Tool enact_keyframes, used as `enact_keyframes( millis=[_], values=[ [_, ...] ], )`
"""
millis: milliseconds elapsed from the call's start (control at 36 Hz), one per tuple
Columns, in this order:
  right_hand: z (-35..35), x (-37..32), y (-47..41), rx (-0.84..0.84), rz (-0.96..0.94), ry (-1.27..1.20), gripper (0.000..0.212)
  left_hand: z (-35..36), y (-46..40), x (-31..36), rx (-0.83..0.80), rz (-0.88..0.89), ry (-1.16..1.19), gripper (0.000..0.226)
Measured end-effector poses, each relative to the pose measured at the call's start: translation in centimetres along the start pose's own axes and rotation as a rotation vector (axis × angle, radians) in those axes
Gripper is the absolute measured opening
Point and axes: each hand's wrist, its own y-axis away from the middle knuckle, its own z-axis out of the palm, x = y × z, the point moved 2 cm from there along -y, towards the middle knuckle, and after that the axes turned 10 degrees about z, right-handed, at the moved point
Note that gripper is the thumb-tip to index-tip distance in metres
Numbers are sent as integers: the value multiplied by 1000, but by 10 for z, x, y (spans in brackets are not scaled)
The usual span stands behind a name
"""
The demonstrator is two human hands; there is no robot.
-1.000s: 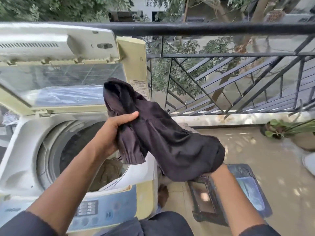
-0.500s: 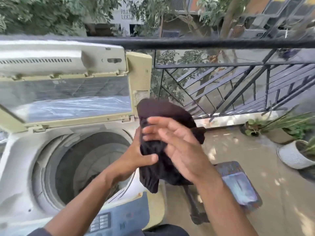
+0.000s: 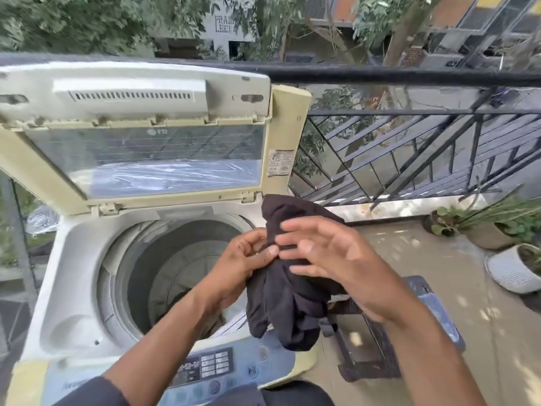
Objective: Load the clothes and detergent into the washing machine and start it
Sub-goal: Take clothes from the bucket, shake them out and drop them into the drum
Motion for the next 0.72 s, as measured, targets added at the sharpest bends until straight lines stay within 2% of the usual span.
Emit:
enact_keyframes(
  millis=[111,167,222,306,389,417,472,528,583,722],
  values=[
    [-32,12,2,362,-82,28,20,-18,4,13,24,0,145,38],
    [-42,34,-5,534,-42,75,17,-27,6,24,35,16,180,42],
    [-40,56,-16,602,46,114,14,-34,9,33,54,28,248,47],
    [-17,80,-29,485,223,28,33,-46,13,48,62,73,392,45],
    [18,99,-43,194,342,-317,61,-53,19,62,-23,149,552,43],
    [31,105,-49,87,360,-434,68,-62,21,66,45,224,543,47],
    [53,111,-61,-62,406,-670,75,-78,28,65,98,188,616,55],
    [76,103,-72,-139,434,-819,76,-86,35,65,133,136,597,52],
    [91,95,-83,-126,445,-892,73,-92,43,59,146,20,526,46],
    [114,91,-113,3,467,-895,49,-135,58,56,294,-10,129,42]
  ],
)
